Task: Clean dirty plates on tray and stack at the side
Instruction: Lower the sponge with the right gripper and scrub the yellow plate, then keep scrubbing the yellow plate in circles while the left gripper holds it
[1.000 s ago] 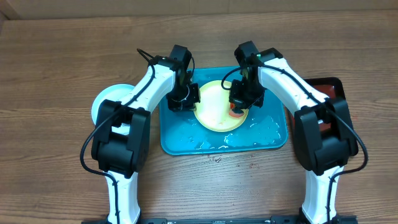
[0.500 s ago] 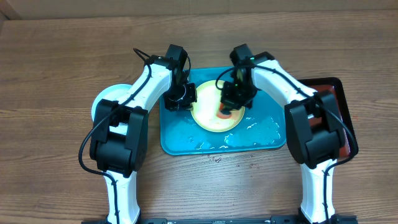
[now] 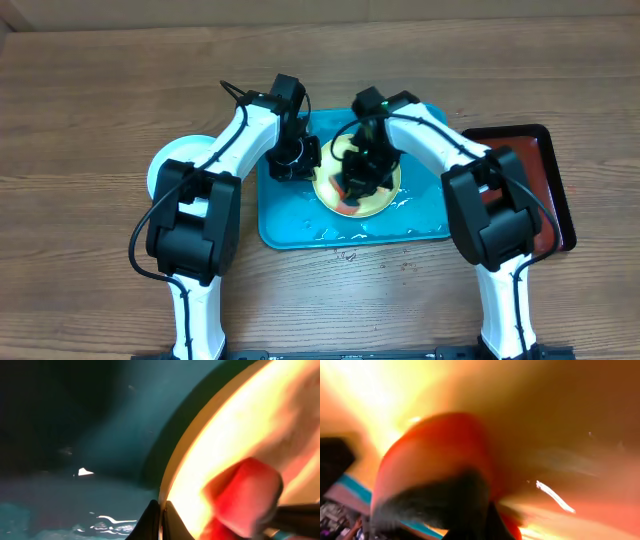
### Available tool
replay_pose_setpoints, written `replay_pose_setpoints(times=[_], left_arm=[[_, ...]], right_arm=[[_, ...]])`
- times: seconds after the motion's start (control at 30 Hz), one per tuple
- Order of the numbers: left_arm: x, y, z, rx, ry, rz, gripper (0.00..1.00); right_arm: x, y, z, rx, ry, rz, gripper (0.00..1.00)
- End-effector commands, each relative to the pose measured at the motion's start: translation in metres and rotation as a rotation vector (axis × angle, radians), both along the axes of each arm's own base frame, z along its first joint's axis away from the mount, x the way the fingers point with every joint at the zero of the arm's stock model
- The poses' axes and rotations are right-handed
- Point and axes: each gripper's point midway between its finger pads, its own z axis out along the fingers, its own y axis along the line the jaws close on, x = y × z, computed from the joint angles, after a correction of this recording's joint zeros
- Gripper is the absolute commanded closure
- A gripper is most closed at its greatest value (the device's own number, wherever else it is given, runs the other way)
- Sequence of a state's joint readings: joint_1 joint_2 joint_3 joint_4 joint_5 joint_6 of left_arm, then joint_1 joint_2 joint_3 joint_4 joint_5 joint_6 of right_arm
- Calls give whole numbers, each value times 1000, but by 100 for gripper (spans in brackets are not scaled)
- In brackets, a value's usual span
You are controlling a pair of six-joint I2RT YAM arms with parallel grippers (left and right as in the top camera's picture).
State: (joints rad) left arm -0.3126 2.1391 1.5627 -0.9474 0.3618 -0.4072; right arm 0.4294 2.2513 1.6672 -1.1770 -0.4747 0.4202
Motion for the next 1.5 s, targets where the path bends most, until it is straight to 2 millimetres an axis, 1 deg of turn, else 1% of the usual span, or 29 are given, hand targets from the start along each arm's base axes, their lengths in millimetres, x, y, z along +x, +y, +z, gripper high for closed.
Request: replay_pose_setpoints(times=[0.0, 0.07, 0.13, 0.17, 0.23, 0.3, 0.4, 0.47, 0.57, 0.63, 0.8, 0.9, 0.97, 1.03, 1.13, 1.17, 1.2, 1.3, 1.33, 1.37, 1.47], left_arm=[[2, -6, 1, -33, -7, -27, 96], [2, -5, 1, -31, -8, -27, 96], [2, -5, 1, -29, -7, -28, 96], [1, -5, 1, -29, -7, -29, 96], [0, -5, 1, -28, -3, -34, 96], [-1, -4, 1, -27, 0, -37, 96], [-2, -4, 1, -28, -1, -47, 96], [-2, -4, 1, -28, -1, -47, 96], [-2, -5, 1, -31, 0, -47, 96], [-3, -4, 1, -30, 4, -45, 96], [-3, -4, 1, -29, 7, -46, 96], [-3, -4, 1, -29, 7, -45, 96], [-3, -3, 1, -29, 6, -45, 96], [-3, -3, 1, -29, 6, -45, 96], [-3, -3, 1, -29, 7, -45, 96], [-3, -3, 1, -29, 7, -45, 96], [-3, -3, 1, -28, 7, -45, 96], [-3, -3, 1, -28, 7, -45, 96], [-3, -3, 1, -28, 7, -45, 96], [-3, -3, 1, -28, 7, -45, 96], [-3, -3, 1, -28, 7, -44, 96]], right_arm=[[29, -71, -14, -245, -63, -19, 96], [41, -89, -11, -297, -89, -39, 96], [53, -100, -8, -317, -121, -60, 96], [59, -102, -7, -319, -142, -69, 96], [71, -101, -8, -298, -187, -83, 96], [82, -87, -7, -220, -233, -56, 96], [87, -52, -2, -82, -272, -22, 96], [86, -31, 0, -22, -288, 0, 96], [78, 0, 0, 16, -290, 24, 96], [67, 17, -3, 21, -276, 46, 96], [45, 43, -3, 33, -236, 73, 96], [38, 54, 1, 81, -212, 81, 96], [42, 51, 2, 82, -217, 71, 96], [50, 43, 2, 82, -224, 49, 96], [68, 25, 2, 82, -246, -2, 96], [75, 18, 1, 75, -256, -21, 96], [87, -2, -2, 21, -275, -66, 96], [99, -38, -10, -104, -300, -116, 96], [99, -47, -11, -134, -296, -123, 96], [95, -63, -13, -187, -269, -134, 96], [79, -76, -13, -232, -203, -128, 96]])
